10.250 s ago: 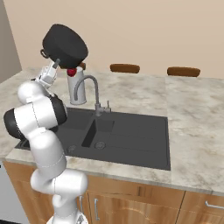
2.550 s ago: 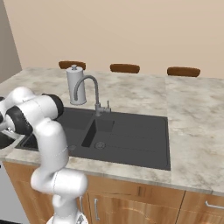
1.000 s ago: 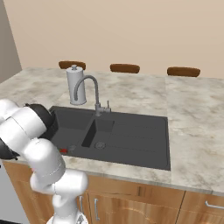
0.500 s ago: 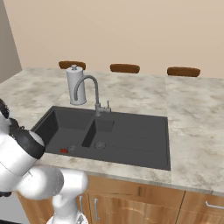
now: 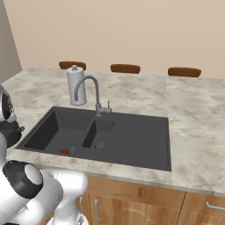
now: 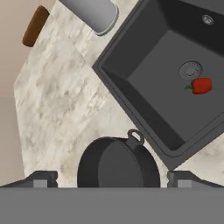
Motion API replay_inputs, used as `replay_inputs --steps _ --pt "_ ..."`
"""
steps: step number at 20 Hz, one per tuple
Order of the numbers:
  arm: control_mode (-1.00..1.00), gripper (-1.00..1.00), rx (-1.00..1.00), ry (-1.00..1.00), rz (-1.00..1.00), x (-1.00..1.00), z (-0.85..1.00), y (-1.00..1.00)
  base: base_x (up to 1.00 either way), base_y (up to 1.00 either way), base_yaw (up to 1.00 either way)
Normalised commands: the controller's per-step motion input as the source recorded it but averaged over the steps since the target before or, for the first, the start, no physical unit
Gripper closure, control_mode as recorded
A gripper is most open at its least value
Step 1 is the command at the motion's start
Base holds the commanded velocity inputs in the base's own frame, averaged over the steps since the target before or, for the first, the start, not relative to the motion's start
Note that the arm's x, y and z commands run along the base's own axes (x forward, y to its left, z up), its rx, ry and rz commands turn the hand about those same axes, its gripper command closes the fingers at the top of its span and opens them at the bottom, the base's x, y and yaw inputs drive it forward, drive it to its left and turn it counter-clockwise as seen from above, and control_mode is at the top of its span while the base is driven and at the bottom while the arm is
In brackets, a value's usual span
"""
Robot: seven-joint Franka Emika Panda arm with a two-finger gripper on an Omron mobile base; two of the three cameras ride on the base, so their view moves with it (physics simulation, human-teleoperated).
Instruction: Dump the bell pepper from the pot into the sink. Then turn on the water and wash the bell pepper. Then turn off the water and put the bell pepper back in the pot.
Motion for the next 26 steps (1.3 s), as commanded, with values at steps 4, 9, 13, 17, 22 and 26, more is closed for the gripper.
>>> replay_inputs --steps 4,9,13,17,22,26 --pt "-1.0 -1.0 0.16 0.0 0.0 -0.01 0.19 -0.68 0.0 0.0 0.0" --pt "-1.0 -1.0 0.27 0.0 0.02 -0.05 0.04 -0.79 0.0 0.0 0.0" --pt "-1.0 -1.0 0.23 0.0 0.0 -0.01 0.0 -0.75 0.0 0.0 0.0" --pt "-1.0 -1.0 0.23 0.0 0.0 -0.03 0.0 -0.78 0.0 0.0 0.0" --pt "-1.0 -1.0 0.18 0.0 -0.01 0.0 0.02 -0.65 0.0 0.0 0.0" --pt "-1.0 -1.0 0.2 0.01 -0.06 0.0 0.03 -0.61 0.0 0.0 0.0"
